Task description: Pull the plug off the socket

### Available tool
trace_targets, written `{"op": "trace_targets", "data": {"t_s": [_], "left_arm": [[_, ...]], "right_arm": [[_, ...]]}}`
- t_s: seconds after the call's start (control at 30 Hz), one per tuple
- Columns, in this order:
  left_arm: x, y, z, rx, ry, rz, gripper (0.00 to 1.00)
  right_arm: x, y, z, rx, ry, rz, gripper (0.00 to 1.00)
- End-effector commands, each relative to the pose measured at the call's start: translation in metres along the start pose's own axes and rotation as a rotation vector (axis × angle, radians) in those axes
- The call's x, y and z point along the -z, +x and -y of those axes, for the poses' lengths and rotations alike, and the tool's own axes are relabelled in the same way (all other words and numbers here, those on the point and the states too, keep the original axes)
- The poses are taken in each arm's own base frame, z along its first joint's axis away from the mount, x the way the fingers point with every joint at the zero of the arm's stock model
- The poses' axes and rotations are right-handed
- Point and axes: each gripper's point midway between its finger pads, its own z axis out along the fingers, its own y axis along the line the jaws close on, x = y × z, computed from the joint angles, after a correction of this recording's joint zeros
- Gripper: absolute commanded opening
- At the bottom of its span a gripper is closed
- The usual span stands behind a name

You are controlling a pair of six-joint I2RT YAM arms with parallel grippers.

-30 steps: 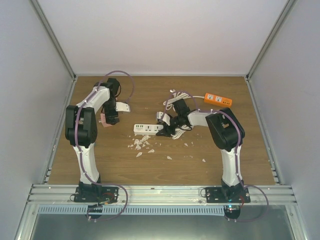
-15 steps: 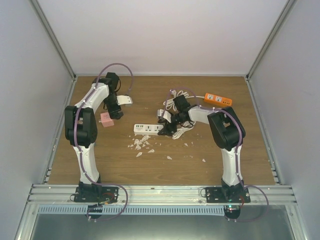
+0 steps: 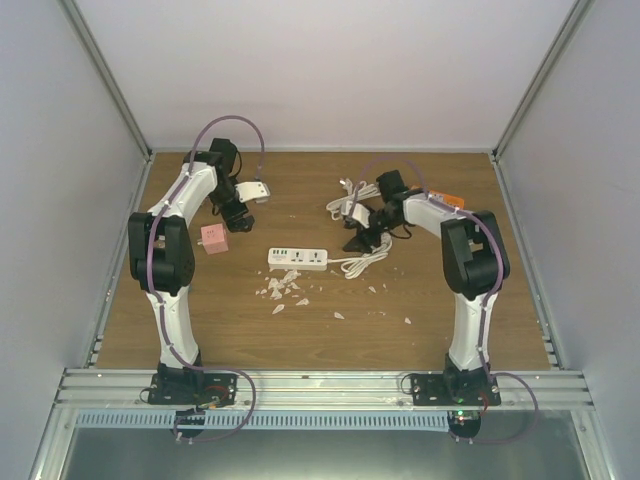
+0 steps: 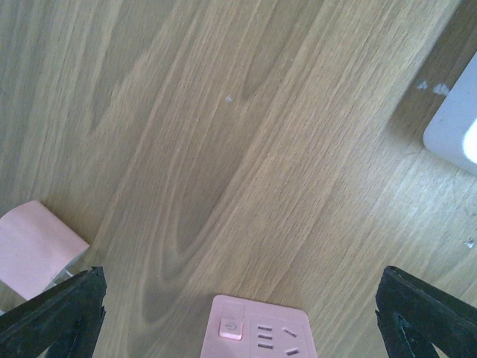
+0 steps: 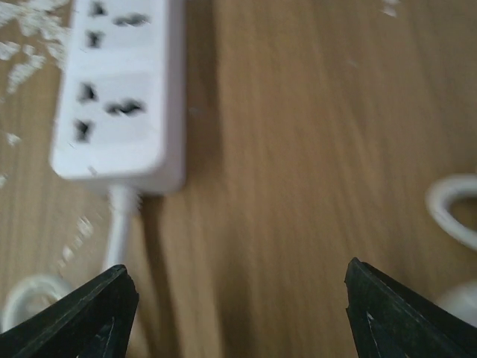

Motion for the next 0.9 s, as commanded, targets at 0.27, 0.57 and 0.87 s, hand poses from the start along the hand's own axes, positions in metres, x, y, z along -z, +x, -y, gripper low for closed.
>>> {"op": "trace_targets", "data": {"t_s": [0.27, 0.57, 0.87], "left_arm": [[0.035, -0.023, 0.017, -0.011, 0.007, 0.132, 0.99], [0.046, -0.015, 0.042, 0.013, 0.046, 0.144, 0.98], [0.027, 0.008, 0.108, -0.012, 0.181, 0.140, 0.74]], "right_arm": [[0.040, 0.067, 0.019, -0.033, 0.061, -0.188, 0.57], [0.042, 0.088, -0.032, -0.038, -0.052, -0.228, 0.51], [0.045, 0.094, -0.079, -0.116, -0.128, -0.236, 0.51]]}}
